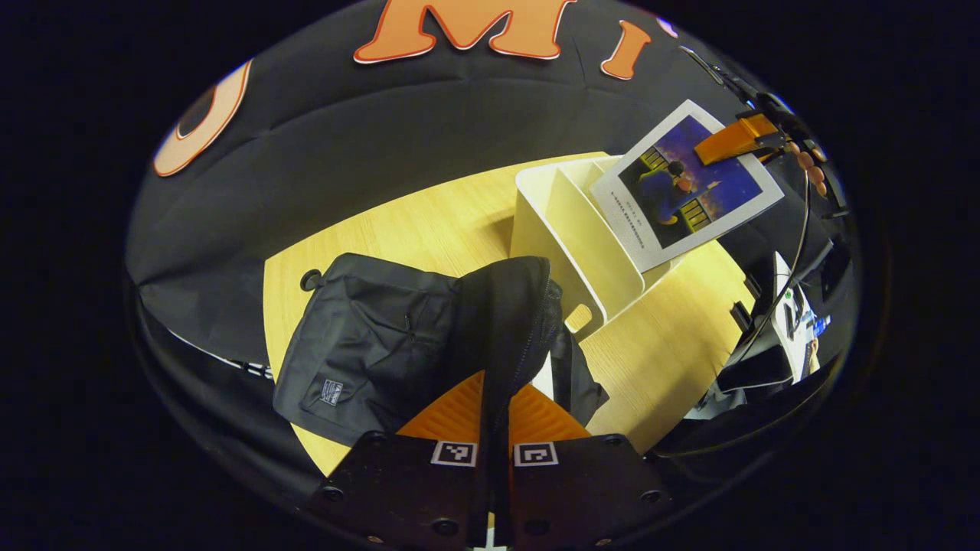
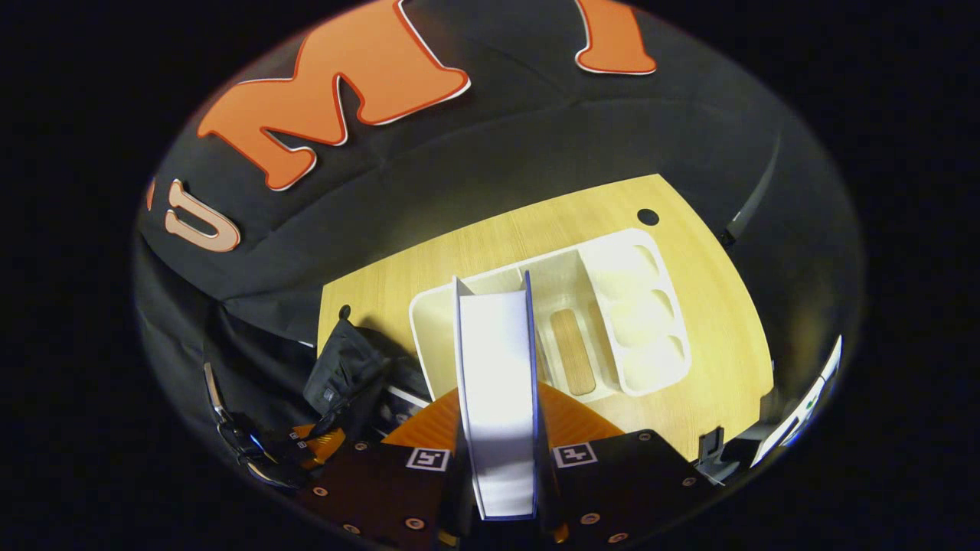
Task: Open the schoolbag, grab two books from the bookshelf and put them into the schoolbag.
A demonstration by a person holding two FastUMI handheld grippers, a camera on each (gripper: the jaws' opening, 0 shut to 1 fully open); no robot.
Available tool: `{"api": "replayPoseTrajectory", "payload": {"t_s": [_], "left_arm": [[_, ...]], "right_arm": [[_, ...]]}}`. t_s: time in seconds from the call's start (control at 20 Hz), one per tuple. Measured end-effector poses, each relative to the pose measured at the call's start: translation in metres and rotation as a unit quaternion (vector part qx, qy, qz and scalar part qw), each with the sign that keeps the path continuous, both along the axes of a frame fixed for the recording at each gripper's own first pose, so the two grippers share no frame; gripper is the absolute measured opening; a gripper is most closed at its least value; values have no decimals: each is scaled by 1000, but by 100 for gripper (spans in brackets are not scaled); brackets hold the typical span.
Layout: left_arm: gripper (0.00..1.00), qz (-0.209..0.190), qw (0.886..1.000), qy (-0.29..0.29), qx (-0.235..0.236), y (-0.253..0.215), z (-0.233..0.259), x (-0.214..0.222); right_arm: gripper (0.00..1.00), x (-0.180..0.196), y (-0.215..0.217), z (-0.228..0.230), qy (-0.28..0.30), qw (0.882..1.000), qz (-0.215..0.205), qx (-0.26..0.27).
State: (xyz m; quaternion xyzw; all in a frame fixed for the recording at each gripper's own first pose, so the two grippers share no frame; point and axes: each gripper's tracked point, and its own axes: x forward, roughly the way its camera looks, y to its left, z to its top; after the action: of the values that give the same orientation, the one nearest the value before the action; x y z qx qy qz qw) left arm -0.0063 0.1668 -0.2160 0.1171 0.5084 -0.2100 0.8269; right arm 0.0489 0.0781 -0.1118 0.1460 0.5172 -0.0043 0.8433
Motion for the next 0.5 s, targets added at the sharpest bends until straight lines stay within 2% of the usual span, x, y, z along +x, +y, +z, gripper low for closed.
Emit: {"api": "replayPoseTrajectory", "payload": {"t_s": [0.3, 0.35, 0.4, 0.5], "left_arm": [[4, -49, 999, -4, -6, 11, 6, 8], [9, -56, 998, -5, -5, 12, 9, 7], [4, -63, 998, -7, -3, 14, 11, 8], [4, -75, 997, -9, -5, 16, 15, 11]], "right_arm": [[34, -41, 36, 26, -34, 996, -34, 80], [34, -47, 44, 26, -33, 994, -38, 95], [34, -55, 53, 26, -31, 992, -42, 111], [34, -68, 64, 22, -33, 989, -51, 135]]}}
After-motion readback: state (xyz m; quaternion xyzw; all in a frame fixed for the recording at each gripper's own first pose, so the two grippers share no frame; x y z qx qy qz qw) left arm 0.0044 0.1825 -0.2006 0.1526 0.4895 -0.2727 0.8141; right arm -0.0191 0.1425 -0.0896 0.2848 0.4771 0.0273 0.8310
